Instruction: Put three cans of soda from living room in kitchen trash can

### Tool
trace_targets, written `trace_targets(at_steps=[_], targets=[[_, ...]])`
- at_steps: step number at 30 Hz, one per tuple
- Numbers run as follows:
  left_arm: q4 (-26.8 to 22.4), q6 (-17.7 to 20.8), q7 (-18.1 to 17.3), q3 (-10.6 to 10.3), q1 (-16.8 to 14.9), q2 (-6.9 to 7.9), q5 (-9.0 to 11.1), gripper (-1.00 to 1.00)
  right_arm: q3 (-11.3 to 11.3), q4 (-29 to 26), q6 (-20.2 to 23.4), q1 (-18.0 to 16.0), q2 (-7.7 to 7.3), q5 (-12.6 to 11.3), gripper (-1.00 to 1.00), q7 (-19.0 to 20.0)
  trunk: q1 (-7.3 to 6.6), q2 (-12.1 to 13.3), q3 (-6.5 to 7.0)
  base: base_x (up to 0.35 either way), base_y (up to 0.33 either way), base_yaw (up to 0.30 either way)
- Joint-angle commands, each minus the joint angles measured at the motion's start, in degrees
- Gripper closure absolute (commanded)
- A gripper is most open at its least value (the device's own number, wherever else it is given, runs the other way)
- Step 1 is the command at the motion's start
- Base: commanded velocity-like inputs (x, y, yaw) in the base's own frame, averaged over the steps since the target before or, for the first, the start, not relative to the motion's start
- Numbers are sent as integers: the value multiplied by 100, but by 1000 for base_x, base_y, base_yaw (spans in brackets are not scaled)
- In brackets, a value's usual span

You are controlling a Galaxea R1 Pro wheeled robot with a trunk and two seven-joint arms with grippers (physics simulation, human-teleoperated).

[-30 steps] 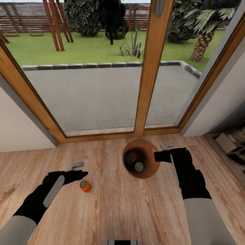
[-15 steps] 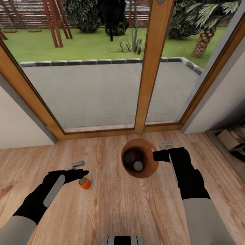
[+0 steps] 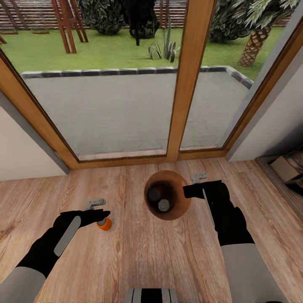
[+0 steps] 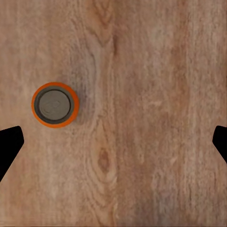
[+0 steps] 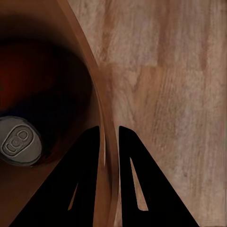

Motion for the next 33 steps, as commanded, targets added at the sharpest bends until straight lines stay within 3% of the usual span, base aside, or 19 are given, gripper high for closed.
trace_targets(at_steps=[1,19,23,25,28,33], targets=[[8,0,-7,7,0,3,1,-100,4,-2,19,-3,0,-143,100,24,-1,0,-8,23,6,0],[39,0,-35,26,0,-5,1,-100,-9,-3,19,-12,-35,12,100,24,-1,0,-155,86,51,0],[55,0,-12,19,0,-18,-5,-100,-26,-81,19,-169,-73,14,100,29,-1,0,-189,1,0,0],[60,0,-5,17,0,-19,-7,-100,-35,-96,19,-248,-82,80,100,31,-1,0,-206,0,0,0],[69,0,10,15,0,-25,-8,-100,-55,-100,19,-409,-61,540,100,92,-1,0,-232,0,0,0],[72,0,17,14,0,-29,-8,-100,-65,-116,19,-546,-37,815,100,126,-1,0,-274,0,0,0]])
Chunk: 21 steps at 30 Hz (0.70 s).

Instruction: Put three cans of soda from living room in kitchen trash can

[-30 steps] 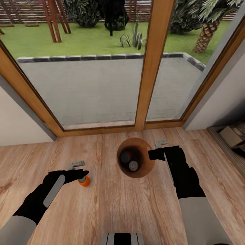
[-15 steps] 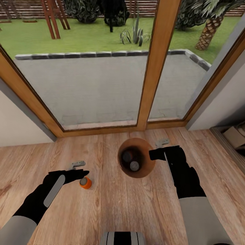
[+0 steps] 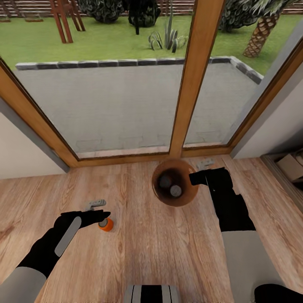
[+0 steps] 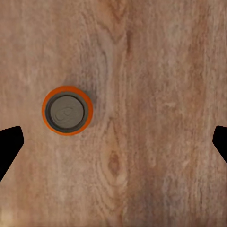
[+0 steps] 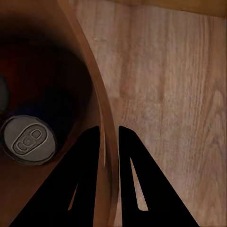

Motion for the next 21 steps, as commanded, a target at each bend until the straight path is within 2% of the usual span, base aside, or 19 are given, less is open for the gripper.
trace_targets(at_steps=[1,7,8,9,12,21], targets=[[1,0,1,0,0,-1,0,-100,1,-19,21,-26,1,-98,100,36,-1,0,-4,0,0,0],[1,0,3,-3,0,-1,0,-100,-12,-155,21,-91,-26,-36,100,52,-1,0,-15,0,0,0],[30,33,-3,31,-8,32,1,-100,20,-119,21,-123,-48,77,100,24,0,-1,-15,0,0,0],[33,40,-3,44,-8,50,1,-100,52,-86,21,-154,-47,90,100,22,0,-1,-15,0,0,0],[38,41,-4,45,-10,51,-1,-100,87,-83,21,-246,-46,287,100,21,0,-1,-15,0,0,0],[38,41,-4,45,-10,51,-1,-100,87,-83,21,-299,-46,582,100,21,0,-1,-15,0,0,0]])
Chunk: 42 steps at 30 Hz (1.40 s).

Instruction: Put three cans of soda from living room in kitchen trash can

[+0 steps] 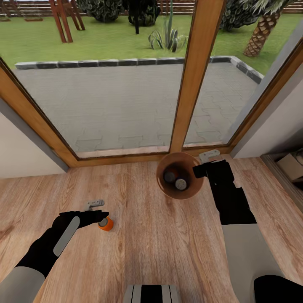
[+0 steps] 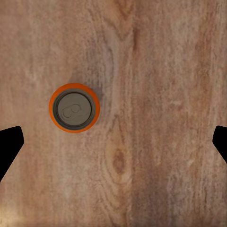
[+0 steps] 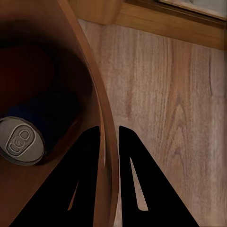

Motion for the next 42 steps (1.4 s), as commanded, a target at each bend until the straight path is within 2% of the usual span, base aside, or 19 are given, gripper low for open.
trace_targets(at_steps=[1,9,13,17,18,19,21,24,42], targets=[[0,0,0,0,0,0,0,-100,1,-2,6,-2,1,-35,100,17,-1,0,1,0,0,0],[1,1,3,-6,-3,0,0,-100,-8,1,6,14,-1,67,100,35,-1,0,1,0,0,0],[-6,133,27,16,-65,131,12,-100,-21,60,6,48,-5,123,100,102,-1,0,1,0,0,0],[-101,264,11,146,-78,261,14,-100,-26,79,6,57,-5,156,100,169,-1,0,1,0,0,0],[-172,563,5,451,-76,894,11,-100,-27,80,6,57,-5,-528,100,186,-1,0,1,0,0,0],[-221,597,-4,595,-73,924,3,-100,-30,82,6,58,-7,-528,100,190,-1,0,1,0,0,0],[-269,635,-18,770,-70,955,-15,-100,-31,84,6,62,-12,-527,100,194,-1,0,1,0,0,0],[-282,645,-28,815,-69,964,-18,-100,-29,85,6,66,-13,-523,100,201,-1,0,1,0,0,0],[-260,653,15,818,-69,899,-29,-100,-34,86,6,69,-14,-511,100,198,-1,0,1,0,0,0]])
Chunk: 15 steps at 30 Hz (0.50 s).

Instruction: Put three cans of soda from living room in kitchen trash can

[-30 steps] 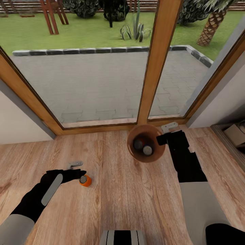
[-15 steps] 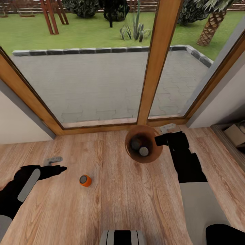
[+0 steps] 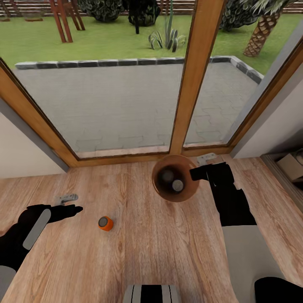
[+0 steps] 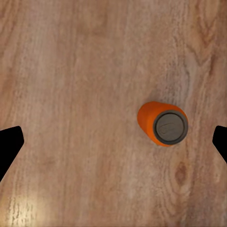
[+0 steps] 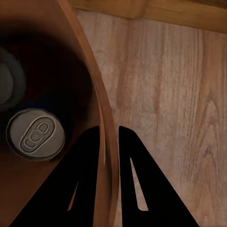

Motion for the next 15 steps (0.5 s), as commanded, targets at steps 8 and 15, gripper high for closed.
trace_targets(at_steps=[8,15], targets=[[-7,-7,-5,2,-12,-40,32,-100,-1,-2,1,0,0,-4,100,24,0,0,1,0,0,0],[-29,-3,5,-13,-17,-329,21,-100,-1,-2,1,6,-6,10,100,28,0,0,1,0,0,0]])
